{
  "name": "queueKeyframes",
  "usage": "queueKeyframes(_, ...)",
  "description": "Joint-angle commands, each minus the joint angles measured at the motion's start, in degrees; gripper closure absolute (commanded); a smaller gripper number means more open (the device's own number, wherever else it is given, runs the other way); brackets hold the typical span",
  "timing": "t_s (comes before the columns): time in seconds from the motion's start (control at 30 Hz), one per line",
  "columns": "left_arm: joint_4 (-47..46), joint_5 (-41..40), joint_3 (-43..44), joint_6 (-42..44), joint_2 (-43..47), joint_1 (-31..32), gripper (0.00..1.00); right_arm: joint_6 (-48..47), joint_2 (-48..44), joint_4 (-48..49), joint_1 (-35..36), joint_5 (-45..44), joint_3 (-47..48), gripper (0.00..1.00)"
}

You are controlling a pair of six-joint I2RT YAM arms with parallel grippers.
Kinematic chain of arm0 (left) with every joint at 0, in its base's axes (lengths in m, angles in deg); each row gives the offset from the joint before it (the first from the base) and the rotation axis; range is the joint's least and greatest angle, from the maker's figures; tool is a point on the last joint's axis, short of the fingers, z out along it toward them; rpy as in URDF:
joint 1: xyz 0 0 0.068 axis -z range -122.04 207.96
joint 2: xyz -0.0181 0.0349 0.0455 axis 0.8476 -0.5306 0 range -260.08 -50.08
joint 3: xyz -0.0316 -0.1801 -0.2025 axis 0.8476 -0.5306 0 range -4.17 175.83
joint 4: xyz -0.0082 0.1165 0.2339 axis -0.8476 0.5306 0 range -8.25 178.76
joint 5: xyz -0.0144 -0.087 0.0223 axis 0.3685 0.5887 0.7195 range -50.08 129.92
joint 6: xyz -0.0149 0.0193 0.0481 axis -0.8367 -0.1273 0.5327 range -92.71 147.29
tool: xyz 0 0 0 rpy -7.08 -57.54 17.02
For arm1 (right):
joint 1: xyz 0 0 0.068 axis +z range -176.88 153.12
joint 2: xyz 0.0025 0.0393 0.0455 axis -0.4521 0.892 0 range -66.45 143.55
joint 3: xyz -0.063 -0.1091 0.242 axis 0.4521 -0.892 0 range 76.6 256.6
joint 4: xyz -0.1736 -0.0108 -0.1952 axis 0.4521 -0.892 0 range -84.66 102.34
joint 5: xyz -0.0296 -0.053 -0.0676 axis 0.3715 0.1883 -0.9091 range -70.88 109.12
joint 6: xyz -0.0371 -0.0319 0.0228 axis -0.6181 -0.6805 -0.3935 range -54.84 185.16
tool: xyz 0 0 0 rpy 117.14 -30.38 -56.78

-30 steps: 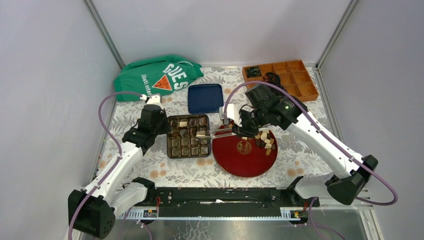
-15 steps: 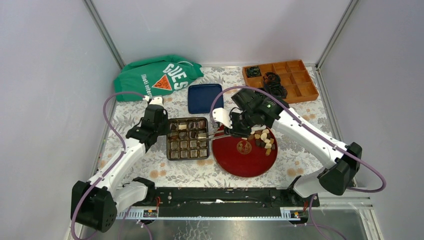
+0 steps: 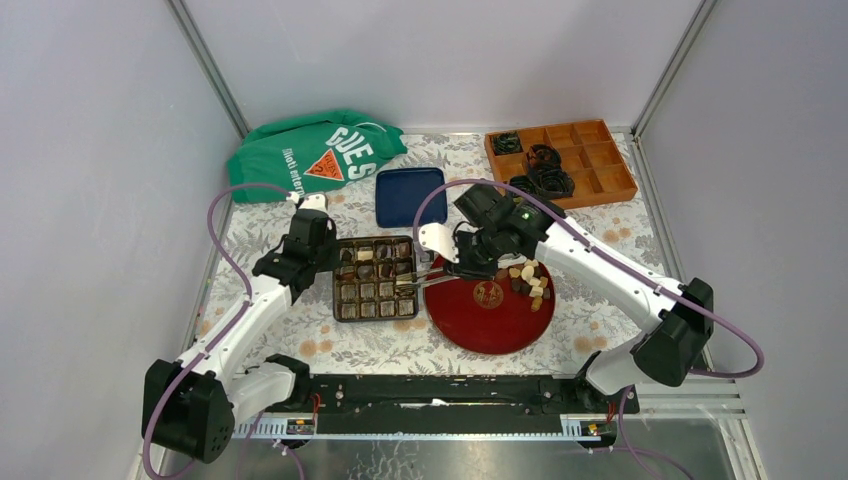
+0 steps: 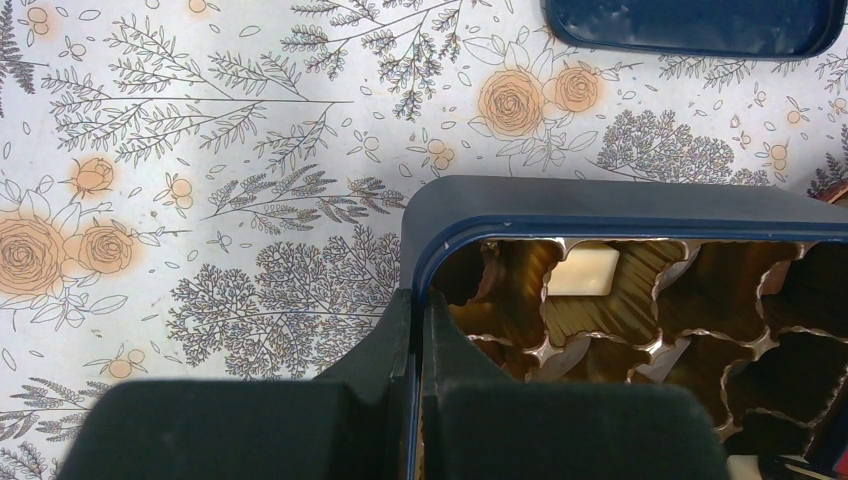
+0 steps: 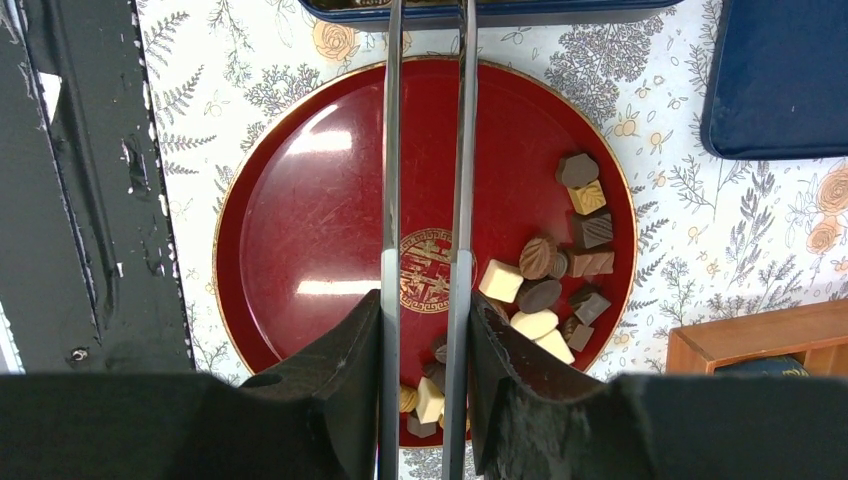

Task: Pack the chocolate
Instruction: Adjust the packing box at the center of the board.

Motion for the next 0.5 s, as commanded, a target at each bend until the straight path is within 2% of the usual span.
queueKeyframes(0.0, -3.48, -0.30, 1.63, -0.41, 0.24, 0.31, 1.00, 1.24, 0.58, 2.51, 0.77, -0.43, 0.14, 0.74)
queueKeyframes(0.27, -3.38, -0.35, 1.61, -0.32, 0.01, 0.30, 1.00, 2.18, 1.01, 3.40, 0.78, -2.00, 0.29, 0.57)
queueKeyframes(0.47, -2.86, -1.09, 1.77, -0.41, -0.42, 0.23, 1.00, 2.34, 0.83, 3.21, 0.77, -1.34, 0.30, 0.54)
